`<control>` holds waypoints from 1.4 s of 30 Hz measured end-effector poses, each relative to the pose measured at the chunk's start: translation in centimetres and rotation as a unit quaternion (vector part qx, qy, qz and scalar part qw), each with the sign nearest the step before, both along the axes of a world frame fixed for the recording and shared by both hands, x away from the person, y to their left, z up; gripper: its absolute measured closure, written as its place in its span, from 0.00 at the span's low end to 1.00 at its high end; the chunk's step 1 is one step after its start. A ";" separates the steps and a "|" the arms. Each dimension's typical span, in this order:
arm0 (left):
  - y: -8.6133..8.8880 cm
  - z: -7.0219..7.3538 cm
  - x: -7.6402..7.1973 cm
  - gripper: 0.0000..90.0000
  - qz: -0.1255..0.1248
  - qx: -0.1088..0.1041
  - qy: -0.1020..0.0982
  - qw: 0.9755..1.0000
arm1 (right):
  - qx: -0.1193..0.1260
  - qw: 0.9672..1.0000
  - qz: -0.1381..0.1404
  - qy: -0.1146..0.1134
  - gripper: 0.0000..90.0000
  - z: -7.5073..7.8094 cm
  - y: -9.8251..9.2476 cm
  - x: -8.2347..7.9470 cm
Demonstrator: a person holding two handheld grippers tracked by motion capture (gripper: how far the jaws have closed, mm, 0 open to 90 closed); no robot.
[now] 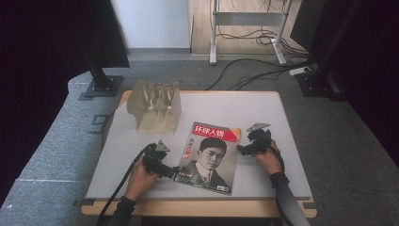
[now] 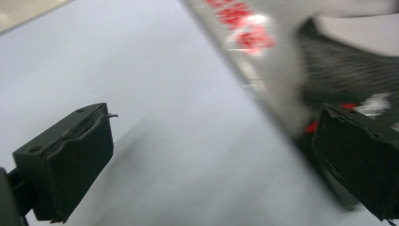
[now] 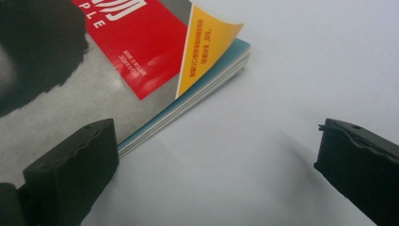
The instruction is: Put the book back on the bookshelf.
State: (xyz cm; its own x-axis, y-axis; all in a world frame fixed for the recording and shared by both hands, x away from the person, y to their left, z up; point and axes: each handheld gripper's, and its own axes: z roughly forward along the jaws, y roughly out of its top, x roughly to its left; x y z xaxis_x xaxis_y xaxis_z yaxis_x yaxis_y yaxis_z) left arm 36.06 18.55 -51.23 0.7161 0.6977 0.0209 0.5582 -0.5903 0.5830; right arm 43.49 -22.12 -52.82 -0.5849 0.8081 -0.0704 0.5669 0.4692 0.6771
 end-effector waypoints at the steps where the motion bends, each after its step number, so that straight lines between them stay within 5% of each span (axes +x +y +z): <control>1: 0.2 -0.2 0.2 0.00 0.002 0.011 -0.003 1.000 | 0.000 1.000 0.003 0.000 0.00 0.0 0.3 0.5; 2: 0.4 -0.5 0.3 0.00 0.005 0.017 -0.004 1.000 | 0.000 1.000 0.003 0.000 0.00 0.0 0.3 0.5; 4: 0.6 -0.8 0.5 0.00 0.004 -0.010 0.006 1.000 | -0.001 1.000 0.003 -0.001 0.00 0.0 0.5 0.8; 7: -0.2 -1.1 0.1 0.00 -0.006 -0.023 -0.004 1.000 | 0.004 1.000 0.004 0.004 0.00 0.0 0.7 1.3; 15: -1.5 -1.1 -1.1 0.00 -0.021 -0.026 -0.005 0.999 | 0.014 1.000 -0.003 0.007 0.00 -0.1 0.5 2.1; 23: -4.0 -1.3 -2.6 0.00 -0.063 -0.033 -0.010 0.997 | -0.001 1.000 -0.013 0.004 0.03 0.2 1.0 3.7; 26: -4.0 -1.4 -2.4 0.00 -0.068 -0.039 -0.010 0.997 | 0.001 1.000 -0.009 0.008 0.10 0.3 1.1 3.8; 32: -3.6 -1.5 -0.8 0.00 -0.042 -0.071 -0.009 0.997 | 0.014 1.000 0.012 0.024 0.14 1.1 1.0 2.5; 40: -3.5 -1.5 0.1 0.00 -0.025 -0.066 -0.009 0.997 | 0.060 0.998 0.025 0.024 0.14 2.4 1.3 1.0; 42: -3.5 -1.4 0.0 0.00 -0.025 -0.042 -0.013 0.999 | 0.065 0.997 0.035 0.028 0.14 2.6 1.7 0.8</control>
State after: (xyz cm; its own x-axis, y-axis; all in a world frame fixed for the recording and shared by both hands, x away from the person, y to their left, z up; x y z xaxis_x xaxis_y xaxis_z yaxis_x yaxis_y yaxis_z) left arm 36.05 15.08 -52.64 0.7495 0.6618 -0.0171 0.5137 -0.5652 0.6454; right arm 44.27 -20.46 -50.19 -0.6409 0.7648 0.0666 0.5739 0.4196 0.7032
